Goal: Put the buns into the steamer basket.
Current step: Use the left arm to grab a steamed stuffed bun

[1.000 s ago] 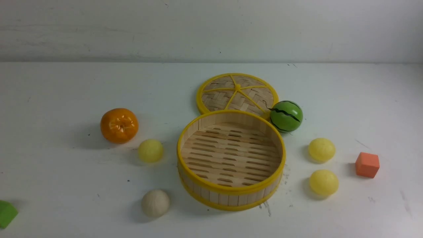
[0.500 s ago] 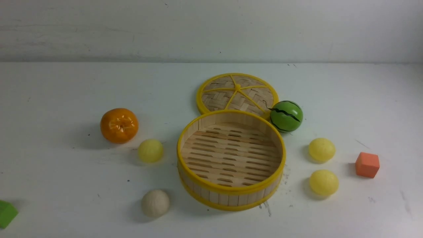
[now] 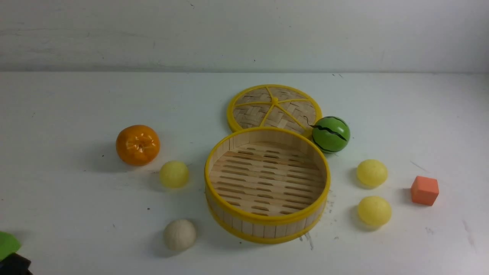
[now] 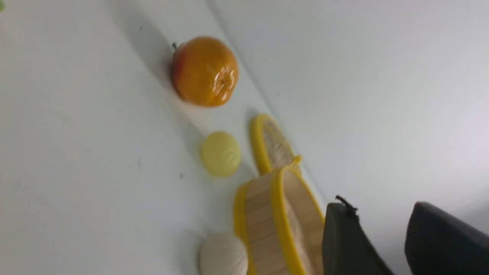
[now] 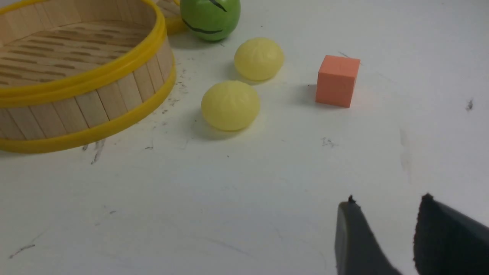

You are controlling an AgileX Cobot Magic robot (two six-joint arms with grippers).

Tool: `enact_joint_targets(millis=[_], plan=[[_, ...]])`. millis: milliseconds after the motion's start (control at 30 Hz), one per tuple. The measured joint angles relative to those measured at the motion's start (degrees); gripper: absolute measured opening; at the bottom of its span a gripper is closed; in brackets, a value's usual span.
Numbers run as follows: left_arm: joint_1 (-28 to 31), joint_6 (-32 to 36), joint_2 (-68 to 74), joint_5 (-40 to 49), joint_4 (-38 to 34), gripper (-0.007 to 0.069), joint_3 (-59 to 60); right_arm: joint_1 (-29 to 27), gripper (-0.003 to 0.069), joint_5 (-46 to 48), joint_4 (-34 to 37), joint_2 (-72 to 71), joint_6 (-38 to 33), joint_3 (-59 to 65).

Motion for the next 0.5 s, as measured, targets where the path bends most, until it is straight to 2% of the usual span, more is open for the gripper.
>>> enact_joint_targets(millis=[67,133,200,233,267,300,367,433,467,500], plan=[[0.0,0.63,0.0,-0.95,-0.81,0.0206,-0.61,0.0,0.0241,0.0,-0.06,0.0,0.0,0.0],[0.0,1.71,0.1,3.73,-0.96,0.0158,-4.05,0.0,0.0241,0.0,-0.06,0.0,0.0,0.0],[0.0,5.68,2.11,11.43,-0.31,0.009,-10.27,0.0,0.0241,-0.02,-0.06,0.0,0.0,0.0],[0.0,6.73,2.5,12.35,-0.13,0.0076,-10.98,0.0,0.0241,-0.02,-0.06,0.0,0.0,0.0],[0.0,11.4,7.89,21.45,0.52,0.0018,-17.71,0.0,0.0241,-0.02,-0.06,0.0,0.0,0.0],[0.0,13.17,10.81,26.8,0.69,-0.0003,-21.38,0.0,0.0241,-0.02,-0.13,0.0,0.0,0.0],[0.0,16.67,19.52,36.92,1.01,-0.0013,-28.18,0.0,0.0241,-0.02,-0.13,0.0,0.0,0.0],[0.0,17.97,23.42,40.49,1.27,-0.0013,-30.6,0.0,0.0241,-0.02,-0.13,0.0,0.0,0.0],[0.0,21.87,33.54,46.73,1.94,-0.0013,-35.41,0.0,0.0241,-0.02,-0.13,0.0,0.0,0.0],[0.0,24.34,38.61,48.76,2.74,-0.0013,-37.65,0.0,0.0241,-0.02,-0.13,0.0,0.0,0.0]])
